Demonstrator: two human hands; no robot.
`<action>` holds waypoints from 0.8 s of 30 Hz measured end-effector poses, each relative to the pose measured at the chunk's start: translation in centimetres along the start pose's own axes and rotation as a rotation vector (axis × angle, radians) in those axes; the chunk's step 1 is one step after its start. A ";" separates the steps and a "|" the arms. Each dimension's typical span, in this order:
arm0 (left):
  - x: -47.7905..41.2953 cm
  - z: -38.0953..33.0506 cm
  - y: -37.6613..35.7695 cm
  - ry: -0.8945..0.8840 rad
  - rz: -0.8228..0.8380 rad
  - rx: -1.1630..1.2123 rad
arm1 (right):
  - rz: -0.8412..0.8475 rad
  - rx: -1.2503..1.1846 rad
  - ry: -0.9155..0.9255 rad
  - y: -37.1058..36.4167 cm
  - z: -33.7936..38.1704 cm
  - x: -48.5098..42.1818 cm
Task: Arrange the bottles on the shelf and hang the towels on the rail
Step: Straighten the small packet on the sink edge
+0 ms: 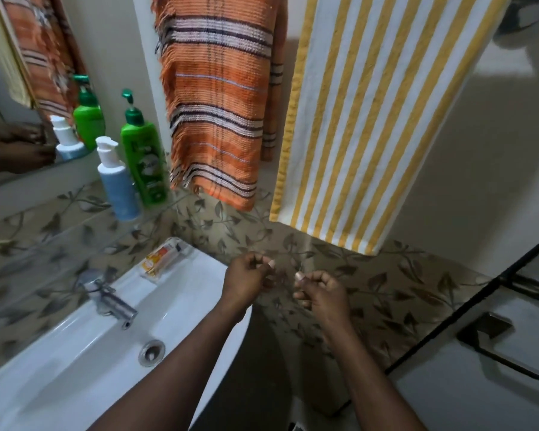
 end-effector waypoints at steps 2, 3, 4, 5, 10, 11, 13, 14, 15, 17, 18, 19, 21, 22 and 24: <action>0.2 1.1 1.1 0.013 -0.059 -0.038 | 0.109 0.048 0.000 -2.0 -0.6 -0.1; 0.3 1.6 1.5 0.024 -0.086 -0.040 | 0.158 0.067 -0.002 -2.9 -1.0 -0.2; 0.5 2.0 1.9 0.036 -0.109 -0.041 | 0.199 0.084 -0.005 -3.7 -1.3 -0.2; 0.7 2.6 2.3 0.050 -0.137 -0.042 | 0.243 0.102 -0.007 -4.4 -1.7 -0.4; 1.8 4.2 3.8 0.105 -0.282 -0.050 | 0.448 0.163 0.010 -7.0 -1.8 -0.9; 1.9 4.4 4.1 0.108 -0.315 -0.049 | 0.481 0.172 0.013 -7.4 -1.7 -1.1; 2.3 4.4 4.5 0.107 -0.383 -0.048 | 0.541 0.197 0.024 -8.3 -1.5 -1.7; 2.5 4.2 4.7 0.100 -0.413 -0.059 | 0.567 0.206 0.037 -8.9 -1.4 -1.9; 2.5 4.0 4.8 0.091 -0.443 -0.071 | 0.592 0.216 0.054 -9.4 -1.3 -2.3; 2.8 3.5 5.1 0.076 -0.493 -0.092 | 0.632 0.231 0.094 -10.5 -1.0 -3.0; 2.9 3.3 5.3 0.072 -0.518 -0.102 | 0.647 0.250 0.118 -11.0 -0.7 -3.3; 3.1 3.1 5.7 0.068 -0.543 -0.110 | 0.660 0.276 0.142 -11.6 -0.3 -3.6; 3.5 2.8 6.4 0.061 -0.585 -0.117 | 0.688 0.303 0.174 -12.8 0.1 -4.1; 3.7 2.8 6.8 0.058 -0.602 -0.116 | 0.706 0.314 0.193 -13.6 0.3 -4.3; 4.1 2.8 7.8 0.051 -0.630 -0.123 | 0.737 0.348 0.238 -15.2 0.5 -4.4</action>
Point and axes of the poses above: each hand's wrist, its own x-axis away from the middle knuckle, its own y-axis out of the back of the hand, z = x × y, the point moved 10 cm from there along -x, towards the middle knuckle, and after that the axes turned 9 degrees about y, right-handed, at the moved point
